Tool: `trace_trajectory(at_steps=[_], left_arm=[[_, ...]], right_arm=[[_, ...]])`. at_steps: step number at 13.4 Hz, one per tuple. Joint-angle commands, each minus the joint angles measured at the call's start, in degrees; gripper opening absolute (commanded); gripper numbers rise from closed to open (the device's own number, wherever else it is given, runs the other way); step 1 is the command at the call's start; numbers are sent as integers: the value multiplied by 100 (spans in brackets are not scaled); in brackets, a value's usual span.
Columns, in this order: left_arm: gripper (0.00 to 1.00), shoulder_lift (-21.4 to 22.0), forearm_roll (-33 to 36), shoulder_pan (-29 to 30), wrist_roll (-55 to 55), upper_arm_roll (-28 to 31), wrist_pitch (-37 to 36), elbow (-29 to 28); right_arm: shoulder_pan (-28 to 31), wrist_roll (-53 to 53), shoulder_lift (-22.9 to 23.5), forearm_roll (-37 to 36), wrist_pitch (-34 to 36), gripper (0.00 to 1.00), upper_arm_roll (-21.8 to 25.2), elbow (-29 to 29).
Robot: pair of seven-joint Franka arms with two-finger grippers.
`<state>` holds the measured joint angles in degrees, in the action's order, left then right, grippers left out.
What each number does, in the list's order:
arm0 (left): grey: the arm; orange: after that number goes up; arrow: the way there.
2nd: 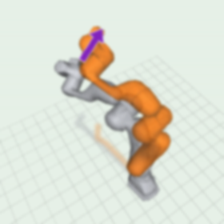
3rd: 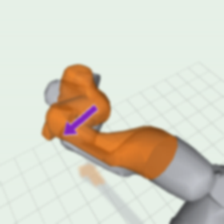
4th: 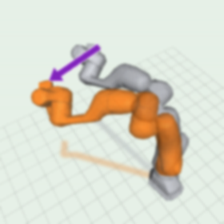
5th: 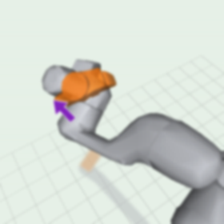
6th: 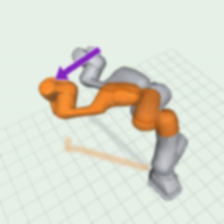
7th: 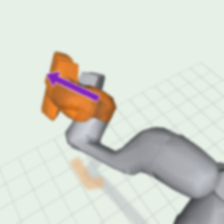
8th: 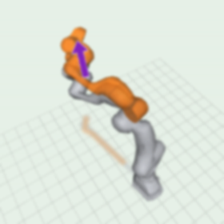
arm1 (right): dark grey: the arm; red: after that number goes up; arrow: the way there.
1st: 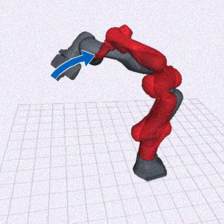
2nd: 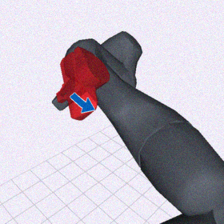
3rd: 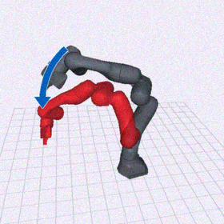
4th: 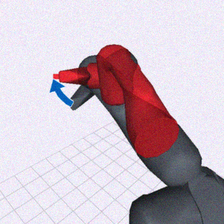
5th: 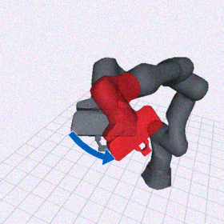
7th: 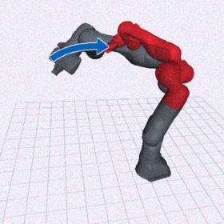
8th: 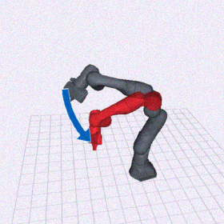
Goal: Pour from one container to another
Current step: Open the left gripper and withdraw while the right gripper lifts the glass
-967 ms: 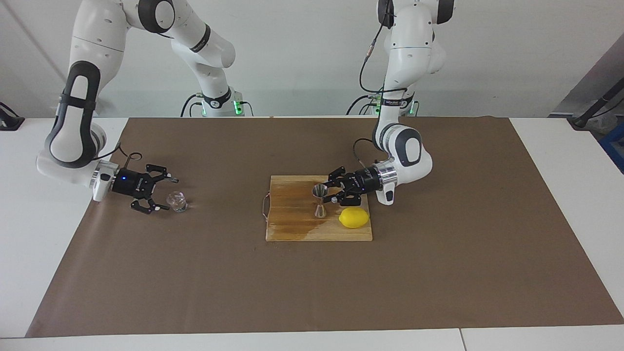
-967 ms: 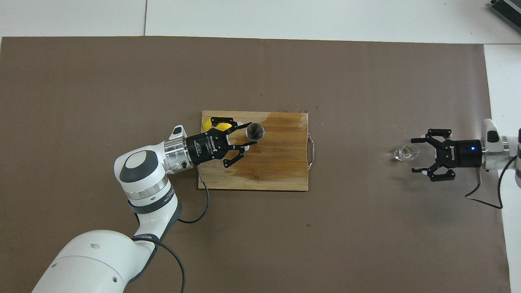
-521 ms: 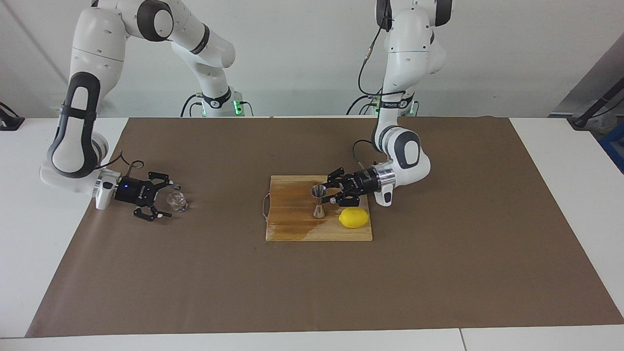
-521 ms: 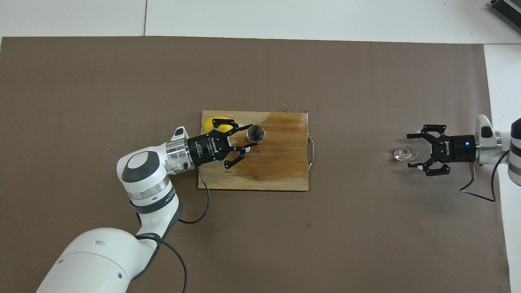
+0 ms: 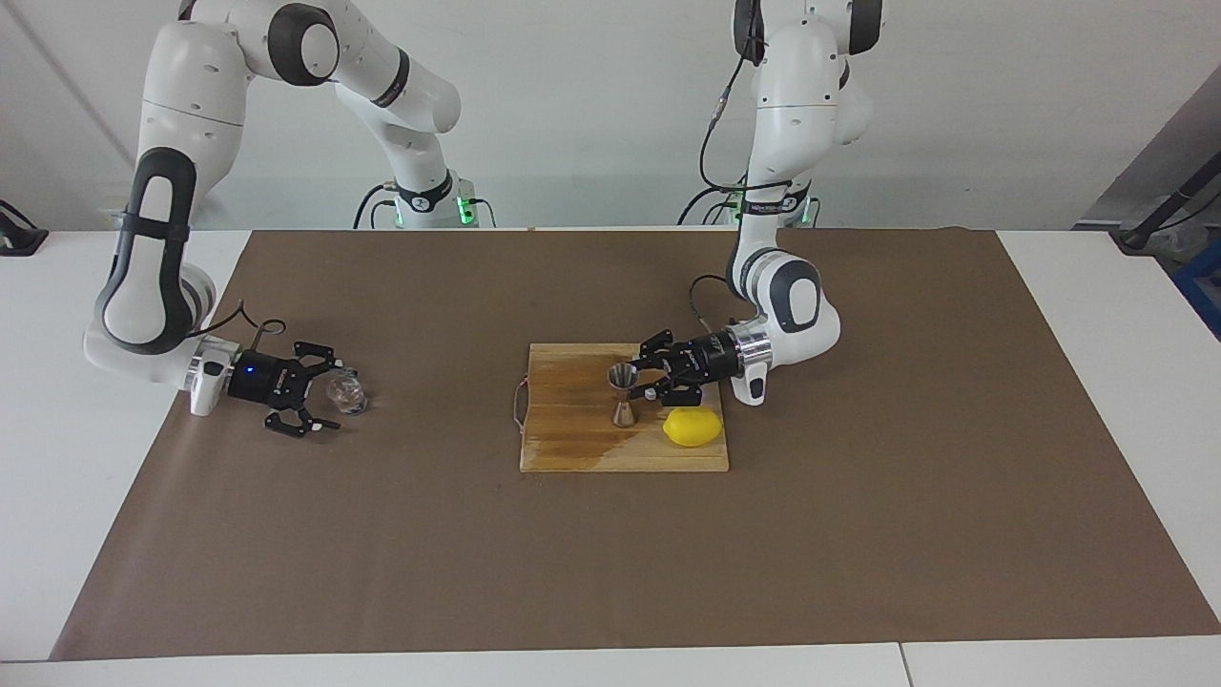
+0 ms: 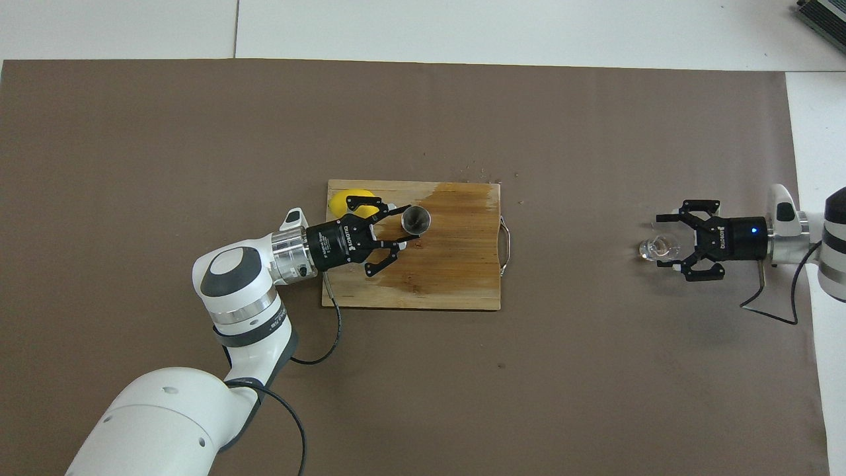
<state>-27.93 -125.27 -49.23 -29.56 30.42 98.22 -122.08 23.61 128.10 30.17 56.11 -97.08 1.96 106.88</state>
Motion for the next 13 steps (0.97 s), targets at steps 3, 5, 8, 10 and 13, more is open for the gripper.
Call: trace_trajectory(at_steps=[3,5,8,10,13], left_arm=[[44,-99,-208,-113,100,87,-154,-114],[59,-90,-217,-113,82,87,-154,-114],[97,-90,-217,-113,3,87,-154,-105],[100,-90,-217,-113,-23,87,-154,-105],[100,-81,-191,-95,-32,87,-189,-96]], right_arm=[[65,136,86,-39,-4,56,-56,-79],[65,136,86,-74,-4,46,-56,-88],[56,136,86,-83,-13,39,-56,-88],[56,145,77,-74,-13,34,-65,-97],[-22,276,-20,-4,-4,12,-73,-237]])
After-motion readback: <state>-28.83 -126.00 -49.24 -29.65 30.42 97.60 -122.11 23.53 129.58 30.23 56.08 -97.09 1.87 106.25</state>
